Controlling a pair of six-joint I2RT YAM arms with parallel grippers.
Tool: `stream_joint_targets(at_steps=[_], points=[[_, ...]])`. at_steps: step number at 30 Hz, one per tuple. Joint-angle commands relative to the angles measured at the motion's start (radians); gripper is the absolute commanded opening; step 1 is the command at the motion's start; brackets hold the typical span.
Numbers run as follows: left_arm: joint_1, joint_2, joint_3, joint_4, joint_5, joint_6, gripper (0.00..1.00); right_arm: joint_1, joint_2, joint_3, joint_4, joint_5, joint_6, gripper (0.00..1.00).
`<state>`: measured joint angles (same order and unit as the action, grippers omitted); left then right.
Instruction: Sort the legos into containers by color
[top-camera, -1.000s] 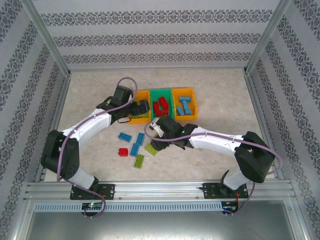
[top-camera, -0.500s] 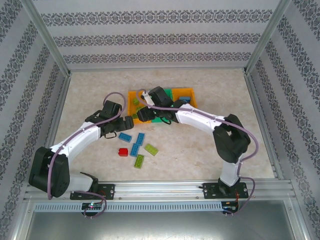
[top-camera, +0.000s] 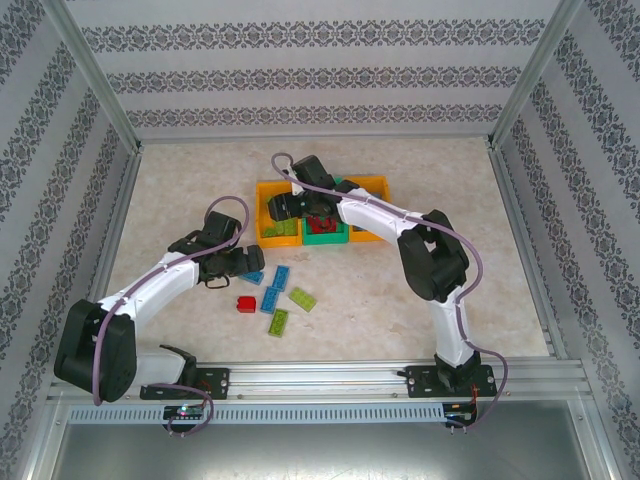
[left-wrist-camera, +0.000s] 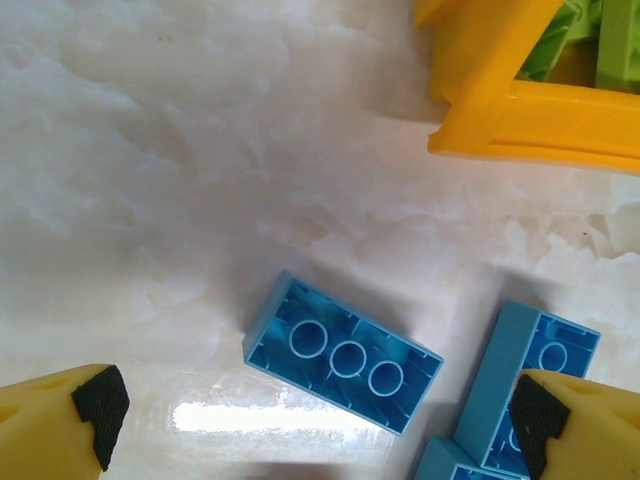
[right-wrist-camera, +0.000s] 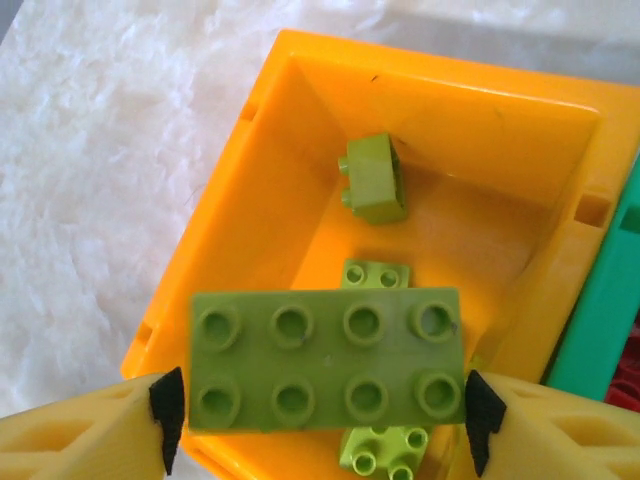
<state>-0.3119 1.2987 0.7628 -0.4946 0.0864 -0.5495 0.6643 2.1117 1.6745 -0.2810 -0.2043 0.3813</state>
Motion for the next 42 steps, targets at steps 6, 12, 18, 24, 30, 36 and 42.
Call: stream_joint_targets(at_steps=[6,12,18,24,30,36,42], points=[[0.01,0.011,-0.037,-0.012,0.075,-0.072,1.0,-0.001,0.011,0.036,-0.031,-0.015,0.03,0.83],[0.008,0.035,-0.041,0.006,0.138,-0.188,0.99,0.005,-0.053,-0.034,0.018,-0.003,0.039,0.83],[0.008,0.093,-0.021,-0.007,0.139,-0.242,1.0,0.012,-0.151,-0.134,0.088,0.0,0.035,0.84],[0.008,0.14,-0.01,0.023,0.138,-0.288,0.97,0.024,-0.247,-0.215,0.125,0.008,0.002,0.85],[0.008,0.165,0.027,0.019,0.118,-0.301,0.95,0.01,-0.349,-0.331,0.127,0.066,-0.036,0.86],[0.009,0.228,0.059,0.021,0.125,-0.291,0.93,-0.015,-0.454,-0.458,0.136,0.093,-0.042,0.86],[0.01,0.289,0.09,0.004,0.113,-0.272,0.79,-0.03,-0.559,-0.581,0.108,0.13,-0.046,0.88]])
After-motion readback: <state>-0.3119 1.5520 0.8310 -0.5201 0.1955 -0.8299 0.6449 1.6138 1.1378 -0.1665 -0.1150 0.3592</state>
